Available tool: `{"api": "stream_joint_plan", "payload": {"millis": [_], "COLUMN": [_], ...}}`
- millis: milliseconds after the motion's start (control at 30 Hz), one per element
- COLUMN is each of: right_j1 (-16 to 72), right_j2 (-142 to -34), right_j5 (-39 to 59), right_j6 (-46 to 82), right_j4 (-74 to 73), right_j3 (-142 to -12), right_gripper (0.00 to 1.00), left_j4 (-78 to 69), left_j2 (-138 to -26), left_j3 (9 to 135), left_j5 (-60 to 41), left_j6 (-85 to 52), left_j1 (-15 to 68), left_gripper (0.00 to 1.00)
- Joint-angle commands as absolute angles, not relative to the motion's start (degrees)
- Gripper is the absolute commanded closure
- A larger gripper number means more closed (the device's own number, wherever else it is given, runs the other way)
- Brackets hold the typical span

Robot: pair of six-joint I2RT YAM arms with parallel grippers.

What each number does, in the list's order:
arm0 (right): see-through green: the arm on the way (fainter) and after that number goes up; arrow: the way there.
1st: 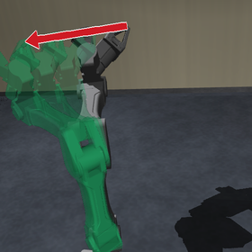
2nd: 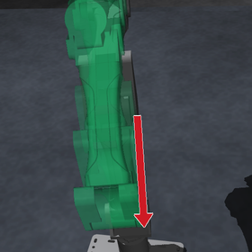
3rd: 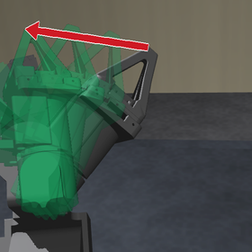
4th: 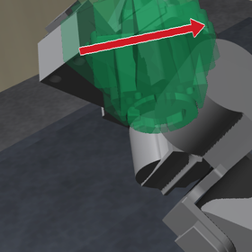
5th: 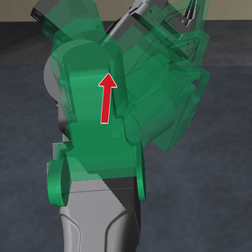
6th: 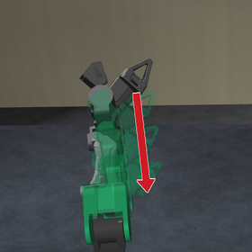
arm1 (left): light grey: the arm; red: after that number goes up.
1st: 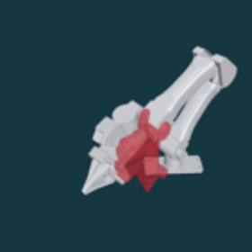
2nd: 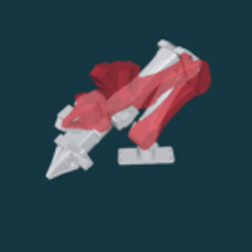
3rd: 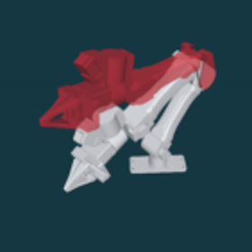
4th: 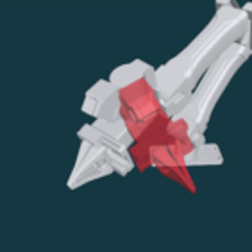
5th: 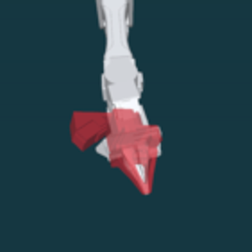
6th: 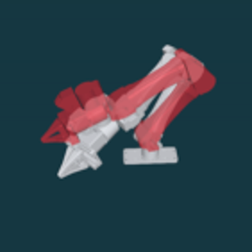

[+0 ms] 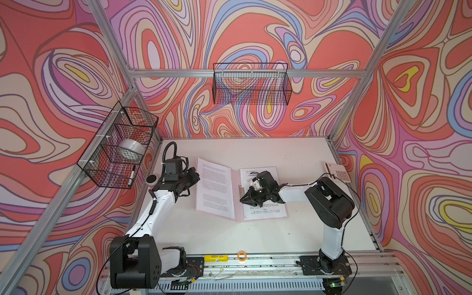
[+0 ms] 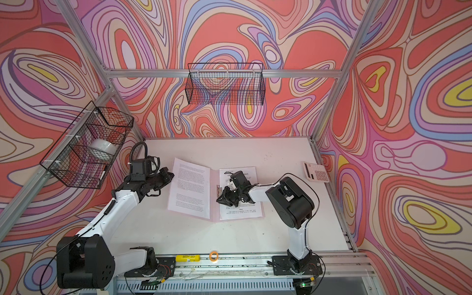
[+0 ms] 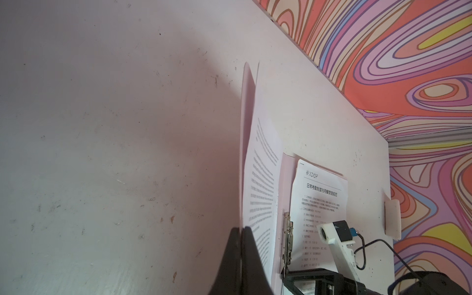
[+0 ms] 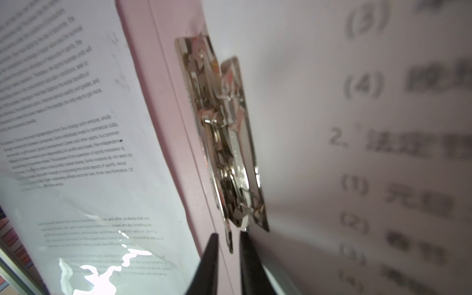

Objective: Put the files into the folder
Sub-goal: 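Press the metal clip lever down onto the sheets with the right gripper, then lift the right gripper off the clip while the left gripper reaches the folder cover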

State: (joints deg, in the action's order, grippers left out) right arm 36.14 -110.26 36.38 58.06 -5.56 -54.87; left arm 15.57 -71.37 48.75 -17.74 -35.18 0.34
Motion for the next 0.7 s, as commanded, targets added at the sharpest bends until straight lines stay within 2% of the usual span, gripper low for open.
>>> {"api": "stream_joint_plan", "payload": {"millis": [0,67,100,233,367,567,667], "right_j1": [36.9,36.8,36.7,34.9,30.0,20.6,18.7], "right_j2": [-105.4,-102.2,-101.8,-95.2,-90.0,-86.9,-88.8], "right_j5": [33.1,30.8,30.3,28.9,23.5,14.6,15.0], "right_j6": [53.6,50.8,50.0,48.5,46.5,42.8,41.5], "right_j4": [2.4,6.5,7.6,10.8,15.7,19.6,18.2], "right_j3": [-56.1,-56.8,-56.9,-56.4,-54.7,-49.9,-48.5], "right_gripper": [0.68,0.58,0.56,0.55,0.56,0.52,0.48], "left_j4": [18.0,18.0,18.4,20.5,24.5,28.6,28.9], "left_j2": [-71.5,-72.1,-72.6,-73.7,-73.6,-75.0,-75.2], "left_j3": [50.8,51.8,52.6,55.8,59.9,66.8,68.6], "left_j5": [-17.5,-18.5,-19.0,-18.9,-16.3,-18.1,-19.7], "left_j6": [-34.1,-33.4,-33.3,-31.8,-29.4,-28.0,-28.7], "left_j1": [1.0,1.0,1.0,1.0,0.9,1.0,1.0], "left_gripper": [1.00,1.00,1.00,1.00,1.00,1.00,1.00]}}
